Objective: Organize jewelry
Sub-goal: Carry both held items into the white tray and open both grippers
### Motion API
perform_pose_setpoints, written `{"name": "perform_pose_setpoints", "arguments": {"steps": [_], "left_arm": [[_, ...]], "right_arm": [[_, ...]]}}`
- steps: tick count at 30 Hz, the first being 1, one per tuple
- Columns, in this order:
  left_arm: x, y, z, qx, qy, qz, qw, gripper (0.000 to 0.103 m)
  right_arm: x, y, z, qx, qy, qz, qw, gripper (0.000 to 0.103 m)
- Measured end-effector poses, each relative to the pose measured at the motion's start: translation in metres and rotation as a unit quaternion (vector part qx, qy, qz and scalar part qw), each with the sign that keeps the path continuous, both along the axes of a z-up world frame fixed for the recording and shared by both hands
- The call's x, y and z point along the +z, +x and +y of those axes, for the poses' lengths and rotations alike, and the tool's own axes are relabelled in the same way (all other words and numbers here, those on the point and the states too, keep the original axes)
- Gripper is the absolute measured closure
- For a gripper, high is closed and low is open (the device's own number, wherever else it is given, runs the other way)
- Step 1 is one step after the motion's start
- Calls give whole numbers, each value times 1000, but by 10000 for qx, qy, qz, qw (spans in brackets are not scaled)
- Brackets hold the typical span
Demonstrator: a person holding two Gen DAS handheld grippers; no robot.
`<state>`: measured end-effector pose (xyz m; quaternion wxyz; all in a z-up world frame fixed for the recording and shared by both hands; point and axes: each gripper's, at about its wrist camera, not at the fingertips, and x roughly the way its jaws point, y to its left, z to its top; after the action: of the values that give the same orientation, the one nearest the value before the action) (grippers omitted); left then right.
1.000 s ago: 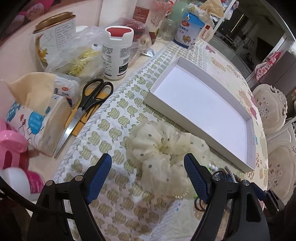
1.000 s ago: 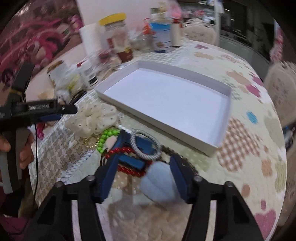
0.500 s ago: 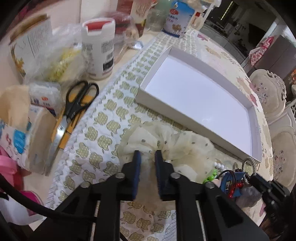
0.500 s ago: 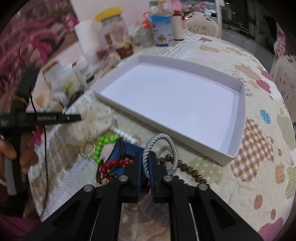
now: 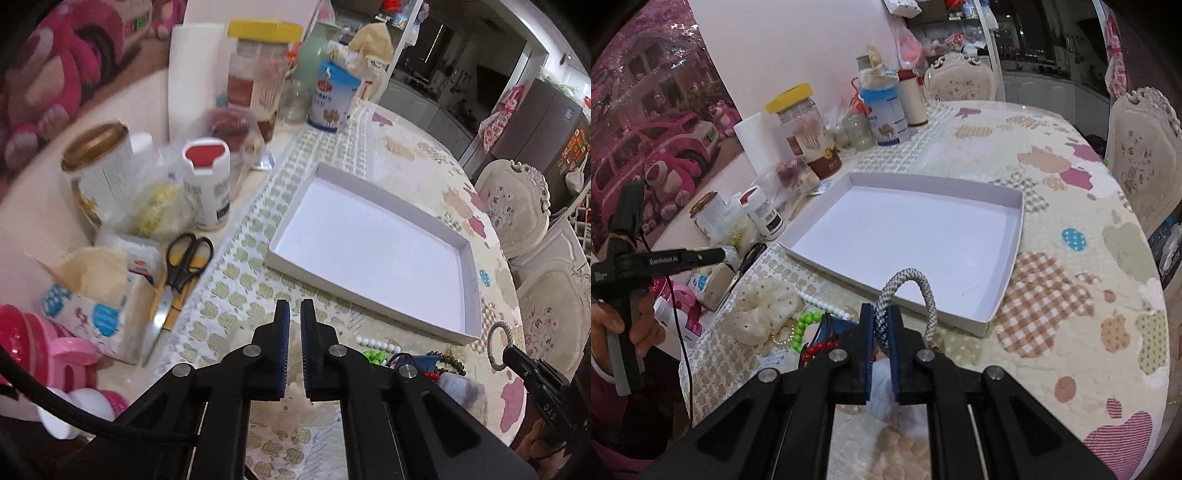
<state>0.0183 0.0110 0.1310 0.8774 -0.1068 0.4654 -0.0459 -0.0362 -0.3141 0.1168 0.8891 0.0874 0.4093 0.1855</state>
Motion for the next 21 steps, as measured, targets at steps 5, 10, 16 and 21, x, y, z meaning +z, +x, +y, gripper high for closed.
{"name": "perform_pose_setpoints", "arguments": {"steps": [5,10,16,21], "left_arm": [[-25,-3,6,153,-257,549,9980,67],[-75,-3,14,504,-107,1072,9929,58],[-109,-1,5,556,84,1151,9918,74],[-80,-8,-7,236,104,861,9960,91]], "right_arm": [[5,-7,1,55,100,-30,9999,96],[-1,-14,6,156,81,81,9998,96],[-8,-16,10,196,59,205,9996,95],[-3,-16,10,196,79,144,9997,95]]}}
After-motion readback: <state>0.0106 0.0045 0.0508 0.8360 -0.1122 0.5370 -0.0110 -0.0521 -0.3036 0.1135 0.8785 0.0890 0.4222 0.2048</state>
